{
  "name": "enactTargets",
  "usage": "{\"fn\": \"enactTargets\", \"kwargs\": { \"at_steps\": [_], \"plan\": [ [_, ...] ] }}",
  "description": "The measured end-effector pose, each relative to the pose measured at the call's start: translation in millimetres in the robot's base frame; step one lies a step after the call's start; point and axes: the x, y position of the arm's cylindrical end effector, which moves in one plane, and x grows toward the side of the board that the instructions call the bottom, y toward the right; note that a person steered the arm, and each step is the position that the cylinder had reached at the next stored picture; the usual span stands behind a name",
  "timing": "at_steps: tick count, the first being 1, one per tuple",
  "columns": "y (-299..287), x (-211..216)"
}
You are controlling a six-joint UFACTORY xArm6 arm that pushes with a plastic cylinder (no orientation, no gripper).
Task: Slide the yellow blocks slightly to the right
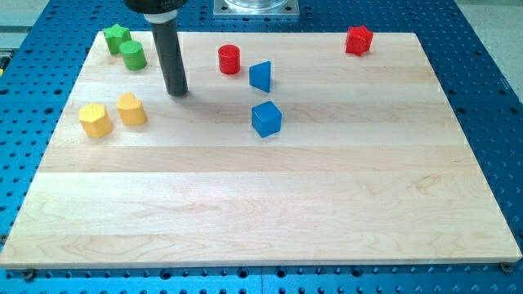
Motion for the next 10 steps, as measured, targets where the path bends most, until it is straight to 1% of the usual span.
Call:
{"fn": "enactTargets", "kwargs": {
  "at_steps": [4,5,7,8,9,10],
  "plan": [
    [-10.9,9.7],
    [-6.2,53.6],
    [1.1,53.8],
    [-77.1,115.3],
    [-114.7,121.7],
    [-135.4,119.6]
  ]
}}
